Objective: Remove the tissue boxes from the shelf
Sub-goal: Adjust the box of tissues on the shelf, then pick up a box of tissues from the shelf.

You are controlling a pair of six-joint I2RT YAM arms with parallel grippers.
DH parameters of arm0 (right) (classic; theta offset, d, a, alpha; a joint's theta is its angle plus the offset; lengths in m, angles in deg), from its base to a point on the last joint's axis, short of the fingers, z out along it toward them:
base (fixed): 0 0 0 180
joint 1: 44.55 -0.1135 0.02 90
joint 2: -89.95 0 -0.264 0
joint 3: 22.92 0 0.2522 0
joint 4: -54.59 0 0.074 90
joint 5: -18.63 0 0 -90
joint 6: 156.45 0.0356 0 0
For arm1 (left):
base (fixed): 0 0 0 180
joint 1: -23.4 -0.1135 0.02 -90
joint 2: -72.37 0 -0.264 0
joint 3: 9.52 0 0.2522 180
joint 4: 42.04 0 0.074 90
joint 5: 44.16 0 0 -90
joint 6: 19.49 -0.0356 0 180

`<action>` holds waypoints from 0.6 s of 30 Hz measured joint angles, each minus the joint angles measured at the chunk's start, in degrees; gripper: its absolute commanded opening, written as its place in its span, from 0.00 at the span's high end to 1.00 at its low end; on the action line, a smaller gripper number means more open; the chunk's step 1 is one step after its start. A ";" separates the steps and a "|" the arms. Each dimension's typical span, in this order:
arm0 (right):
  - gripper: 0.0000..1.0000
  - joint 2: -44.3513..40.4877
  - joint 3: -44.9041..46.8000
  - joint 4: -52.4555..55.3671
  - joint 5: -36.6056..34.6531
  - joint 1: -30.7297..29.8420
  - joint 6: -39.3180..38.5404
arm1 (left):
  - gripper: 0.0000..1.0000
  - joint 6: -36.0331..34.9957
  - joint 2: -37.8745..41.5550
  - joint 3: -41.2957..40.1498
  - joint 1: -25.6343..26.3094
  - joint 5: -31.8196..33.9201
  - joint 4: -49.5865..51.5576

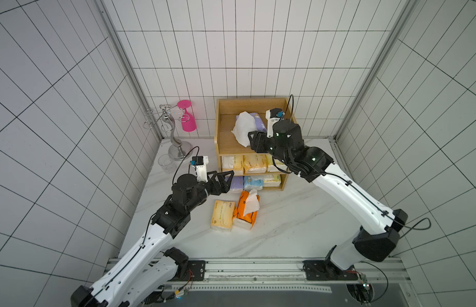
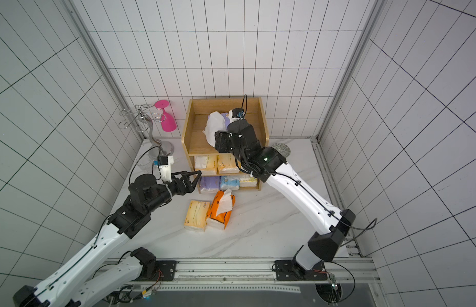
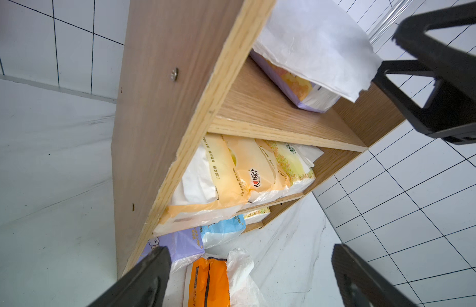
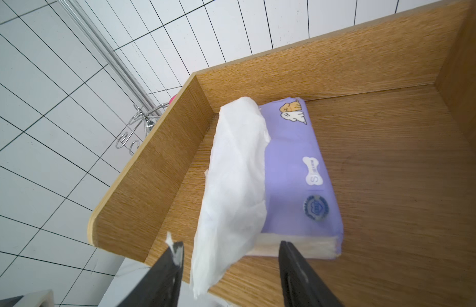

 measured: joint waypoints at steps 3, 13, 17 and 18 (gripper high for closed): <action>0.37 -3.10 0.81 1.16 1.20 2.84 -0.76 | 0.02 -0.09 0.96 0.00 0.00 0.52 0.61; 0.35 -1.05 0.70 2.71 14.91 12.66 -5.18 | 0.02 0.39 0.72 -0.02 0.00 0.92 0.66; 0.34 1.51 0.70 2.84 20.06 14.14 -5.75 | 0.02 0.57 0.59 -0.04 0.00 0.92 0.66; 0.33 2.03 0.70 2.84 21.29 14.47 -5.81 | 0.02 0.57 0.59 -0.04 0.00 0.94 0.66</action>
